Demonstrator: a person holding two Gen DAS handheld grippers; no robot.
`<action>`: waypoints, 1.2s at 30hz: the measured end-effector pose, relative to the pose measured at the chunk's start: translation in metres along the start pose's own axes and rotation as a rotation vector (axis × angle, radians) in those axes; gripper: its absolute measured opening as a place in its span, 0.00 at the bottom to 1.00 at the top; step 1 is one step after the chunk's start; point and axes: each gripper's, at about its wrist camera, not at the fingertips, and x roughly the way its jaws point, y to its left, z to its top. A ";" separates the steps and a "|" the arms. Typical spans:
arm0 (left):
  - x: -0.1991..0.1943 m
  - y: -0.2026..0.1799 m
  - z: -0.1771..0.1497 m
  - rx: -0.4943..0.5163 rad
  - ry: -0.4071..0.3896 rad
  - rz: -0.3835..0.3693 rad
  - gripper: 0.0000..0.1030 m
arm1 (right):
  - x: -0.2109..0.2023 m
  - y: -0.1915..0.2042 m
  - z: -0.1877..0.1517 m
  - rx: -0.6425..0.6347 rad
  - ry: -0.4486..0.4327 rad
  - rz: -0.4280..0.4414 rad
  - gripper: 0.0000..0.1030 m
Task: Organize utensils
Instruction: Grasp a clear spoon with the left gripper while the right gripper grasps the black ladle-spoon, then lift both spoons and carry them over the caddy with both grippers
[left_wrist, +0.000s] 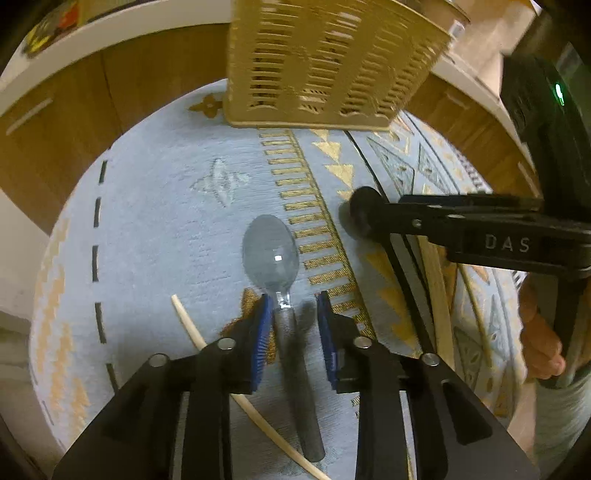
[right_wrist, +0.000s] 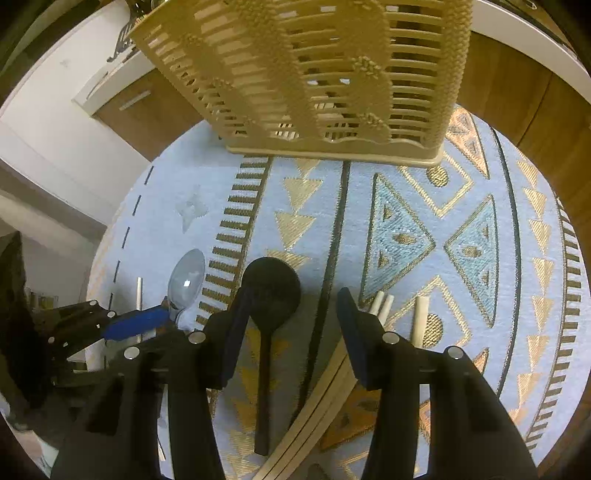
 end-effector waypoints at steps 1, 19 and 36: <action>0.001 -0.005 0.000 0.023 0.000 0.029 0.24 | 0.001 0.003 -0.001 -0.011 0.008 -0.013 0.44; -0.024 0.026 -0.008 -0.102 -0.157 -0.026 0.10 | 0.025 0.067 -0.010 -0.160 0.049 -0.247 0.13; -0.096 0.027 0.000 -0.137 -0.435 -0.136 0.10 | -0.058 0.047 -0.028 -0.150 -0.212 -0.030 0.05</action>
